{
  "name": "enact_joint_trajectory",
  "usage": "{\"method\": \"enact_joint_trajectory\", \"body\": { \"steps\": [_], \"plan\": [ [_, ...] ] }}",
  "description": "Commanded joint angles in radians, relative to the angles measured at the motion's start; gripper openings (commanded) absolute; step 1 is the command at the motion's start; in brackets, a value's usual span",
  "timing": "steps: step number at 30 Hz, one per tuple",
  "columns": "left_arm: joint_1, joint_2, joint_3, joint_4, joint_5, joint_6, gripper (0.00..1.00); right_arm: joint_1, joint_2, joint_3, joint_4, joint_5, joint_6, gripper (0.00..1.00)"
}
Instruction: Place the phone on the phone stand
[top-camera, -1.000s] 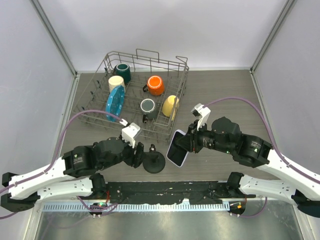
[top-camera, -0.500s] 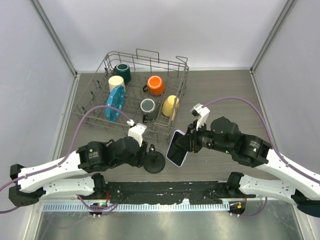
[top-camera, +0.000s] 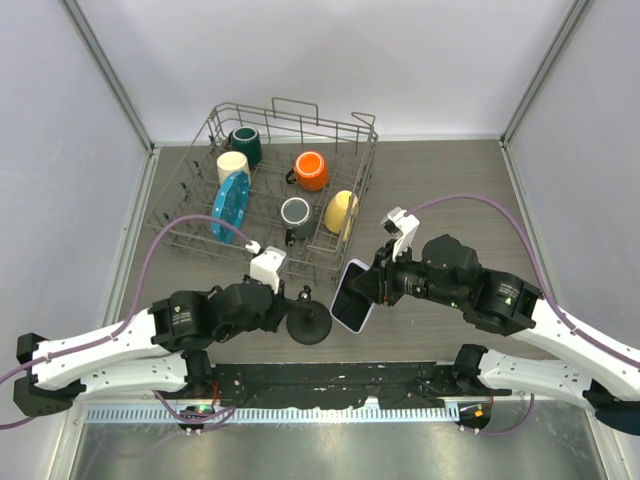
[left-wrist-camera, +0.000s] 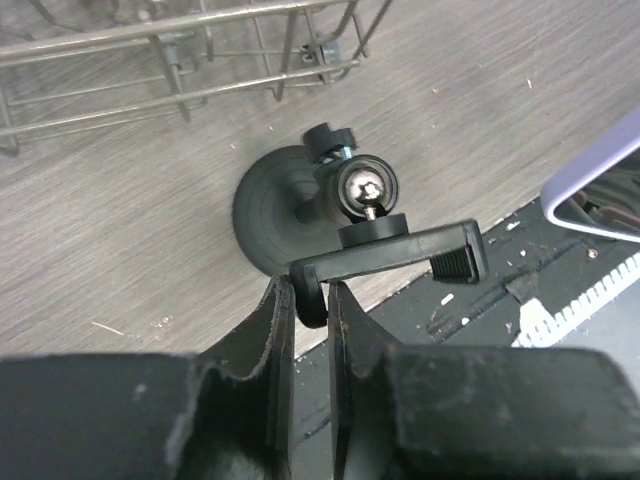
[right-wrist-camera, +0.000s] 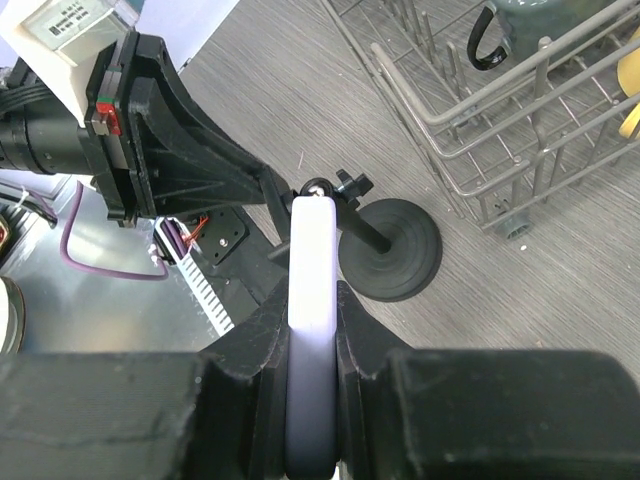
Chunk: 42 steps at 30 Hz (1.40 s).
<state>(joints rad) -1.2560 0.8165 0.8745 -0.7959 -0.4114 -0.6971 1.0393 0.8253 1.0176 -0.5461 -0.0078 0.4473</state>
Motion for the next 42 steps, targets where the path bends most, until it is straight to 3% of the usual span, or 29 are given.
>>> {"method": "enact_joint_trajectory", "body": {
  "steps": [1,3,7,13,17,23,26,30,42],
  "plan": [
    [-0.011,-0.022,-0.075,0.140,-0.073,0.124,0.09,0.004,-0.009,0.003,0.117,-0.024,0.018,0.01],
    [-0.011,-0.051,-0.094,0.191,-0.076,0.180,0.01,0.002,-0.005,-0.004,0.118,-0.030,0.013,0.01],
    [-0.011,-0.103,-0.155,0.364,0.024,0.329,0.00,0.004,-0.011,-0.013,0.129,-0.053,-0.021,0.01],
    [-0.011,-0.100,-0.175,0.411,0.192,0.459,0.00,0.004,-0.031,-0.022,0.159,-0.127,-0.078,0.01],
    [-0.011,-0.086,-0.167,0.402,0.166,0.427,0.01,0.004,-0.058,-0.050,0.224,-0.153,-0.081,0.01],
    [-0.010,-0.112,-0.174,0.414,0.141,0.352,0.37,0.004,-0.040,-0.051,0.245,-0.159,-0.081,0.01],
    [-0.011,-0.132,-0.180,0.408,0.115,0.328,0.45,0.004,-0.028,-0.045,0.245,-0.152,-0.085,0.01],
    [-0.011,-0.178,-0.216,0.423,0.086,0.294,0.38,0.005,-0.015,-0.033,0.233,-0.150,-0.094,0.01],
    [-0.011,-0.246,-0.304,0.474,-0.006,0.249,0.36,0.004,-0.022,-0.051,0.256,-0.152,-0.096,0.01]
  ]
}}
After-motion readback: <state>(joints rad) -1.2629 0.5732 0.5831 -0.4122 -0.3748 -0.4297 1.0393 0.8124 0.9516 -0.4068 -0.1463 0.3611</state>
